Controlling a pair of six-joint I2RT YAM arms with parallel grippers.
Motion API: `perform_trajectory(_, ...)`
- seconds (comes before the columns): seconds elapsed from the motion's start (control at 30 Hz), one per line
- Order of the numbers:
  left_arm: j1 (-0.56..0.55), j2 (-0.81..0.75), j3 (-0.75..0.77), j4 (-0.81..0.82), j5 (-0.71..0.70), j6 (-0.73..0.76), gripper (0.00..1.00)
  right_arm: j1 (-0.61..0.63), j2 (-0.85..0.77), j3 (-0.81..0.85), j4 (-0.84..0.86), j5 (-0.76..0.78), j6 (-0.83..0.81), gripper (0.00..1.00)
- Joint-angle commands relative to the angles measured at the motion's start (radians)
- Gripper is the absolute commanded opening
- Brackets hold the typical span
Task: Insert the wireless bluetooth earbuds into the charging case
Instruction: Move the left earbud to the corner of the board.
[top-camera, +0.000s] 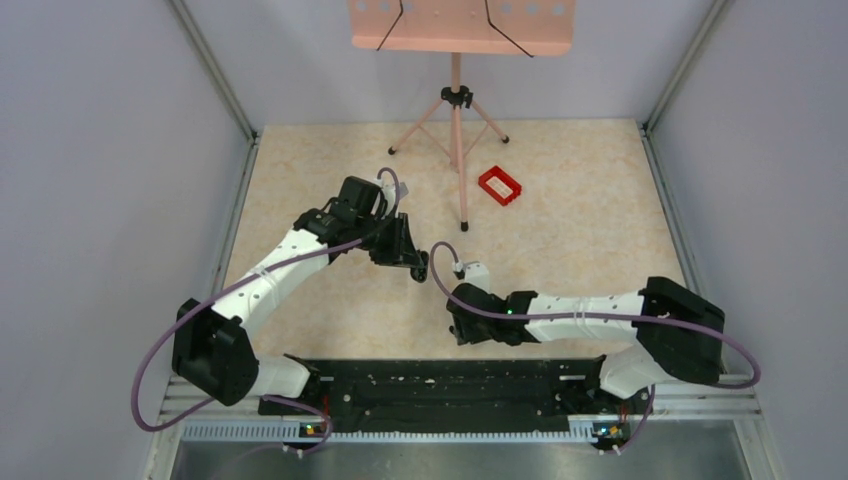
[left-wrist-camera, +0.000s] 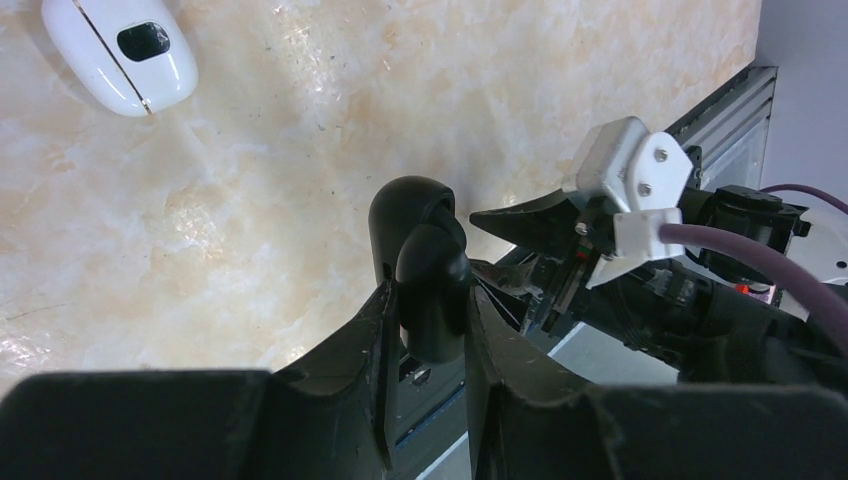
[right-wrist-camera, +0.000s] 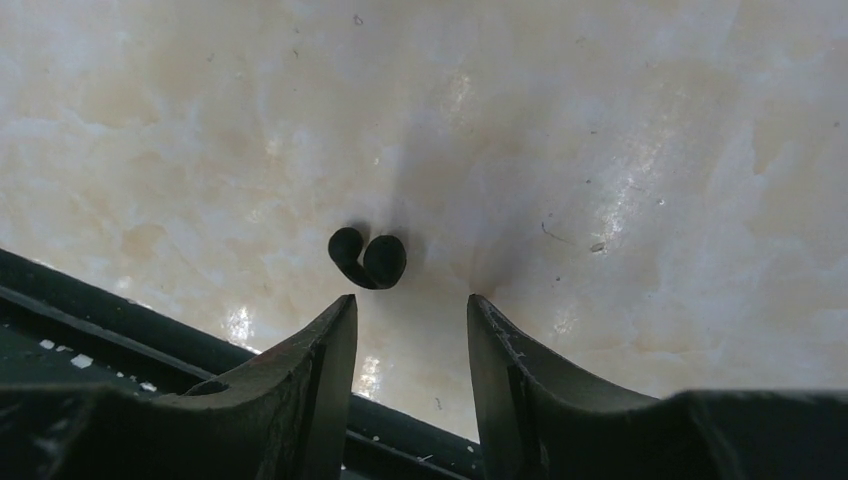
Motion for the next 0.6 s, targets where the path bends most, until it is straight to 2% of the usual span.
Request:
perform_trajectory(0.0, 0.004, -0.034, -0.001, 0.019, 0.003, 0.019, 0.0, -0.007, 0.052, 0.051, -0.005, 0.012, 0.026, 0.44)
perform_trajectory(0.2, 0.005, -0.04, -0.005, 0.013, -0.005, 0.023, 0.0, -0.009, 0.075, 0.075, -0.058, 0.083, -0.023, 0.38)
perform_trajectory(0.57, 0.005, -0.031, 0.012, 0.01, 0.001, 0.026, 0.0, -0.065, -0.022, 0.084, -0.16, 0.198, -0.16, 0.37)
